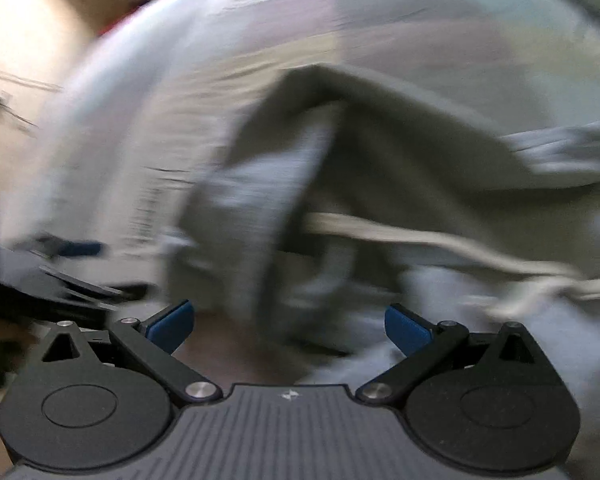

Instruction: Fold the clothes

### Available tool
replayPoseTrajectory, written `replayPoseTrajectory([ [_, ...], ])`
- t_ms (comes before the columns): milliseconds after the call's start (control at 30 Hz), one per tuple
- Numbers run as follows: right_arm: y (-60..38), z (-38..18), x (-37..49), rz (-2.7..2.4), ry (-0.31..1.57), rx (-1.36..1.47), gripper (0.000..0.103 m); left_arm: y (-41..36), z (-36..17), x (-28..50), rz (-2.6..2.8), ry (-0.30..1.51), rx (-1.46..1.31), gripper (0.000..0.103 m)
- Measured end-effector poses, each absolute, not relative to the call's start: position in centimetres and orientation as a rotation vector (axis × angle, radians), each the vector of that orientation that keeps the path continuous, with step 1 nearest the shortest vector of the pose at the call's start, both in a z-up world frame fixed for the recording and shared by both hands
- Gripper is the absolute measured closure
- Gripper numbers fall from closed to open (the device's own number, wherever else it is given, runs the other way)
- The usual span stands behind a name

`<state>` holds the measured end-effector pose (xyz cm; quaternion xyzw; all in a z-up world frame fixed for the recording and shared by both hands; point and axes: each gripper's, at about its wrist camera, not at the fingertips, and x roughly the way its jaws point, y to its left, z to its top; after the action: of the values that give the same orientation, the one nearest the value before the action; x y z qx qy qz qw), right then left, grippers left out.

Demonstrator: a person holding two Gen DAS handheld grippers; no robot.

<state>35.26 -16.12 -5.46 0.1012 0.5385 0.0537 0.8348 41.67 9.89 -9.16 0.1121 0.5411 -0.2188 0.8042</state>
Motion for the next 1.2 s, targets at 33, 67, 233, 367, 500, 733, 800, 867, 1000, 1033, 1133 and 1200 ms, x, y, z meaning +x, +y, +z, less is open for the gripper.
replayPoseTrajectory([
  [33,-16.5,-5.6,34.8,0.081,1.140,0.185,0.000,9.0,-9.0,41.6,-0.492,1.154,0.232,0.002],
  [67,-16.9,-5.7,34.5,0.051,1.142,0.172,0.000,8.0,-8.9,41.6,-0.516,1.149,0.223,0.002],
  [233,-18.3,-6.8,33.0,-0.019,1.157,0.244,0.000,3.4,-8.3,41.4,-0.633,1.122,0.180,0.002],
  [367,-18.5,-7.0,32.5,-0.027,1.134,0.251,0.000,0.8,-9.1,41.9,-0.602,1.128,0.157,0.002],
  [500,-18.7,-7.0,32.4,-0.045,1.121,0.275,0.000,-0.2,-10.3,42.5,-0.464,1.123,0.164,0.002],
  [733,-19.2,-7.1,31.9,-0.059,1.111,0.276,0.000,0.0,-10.5,43.8,-0.335,1.134,0.211,0.001],
  [800,-19.1,-7.1,31.8,-0.062,1.112,0.273,0.000,-0.5,-11.0,43.7,-0.315,1.124,0.309,0.000],
  [867,-19.0,-6.9,31.9,-0.065,1.114,0.266,0.000,-0.6,-11.2,43.5,-0.280,1.090,0.418,0.000],
  [1000,-19.4,-6.6,31.9,-0.069,1.106,0.274,0.000,1.6,-10.7,43.8,-0.174,1.000,0.617,0.000],
  [1033,-19.5,-6.6,31.9,-0.074,1.105,0.277,0.000,2.4,-10.7,44.2,-0.150,0.990,0.654,0.000],
  [1133,-19.7,-6.7,31.8,-0.082,1.106,0.284,0.000,5.0,-10.3,45.9,-0.078,0.957,0.748,0.000],
  [1200,-19.7,-6.7,31.9,-0.083,1.107,0.282,0.000,6.5,-9.8,47.3,-0.039,0.936,0.787,0.000],
])
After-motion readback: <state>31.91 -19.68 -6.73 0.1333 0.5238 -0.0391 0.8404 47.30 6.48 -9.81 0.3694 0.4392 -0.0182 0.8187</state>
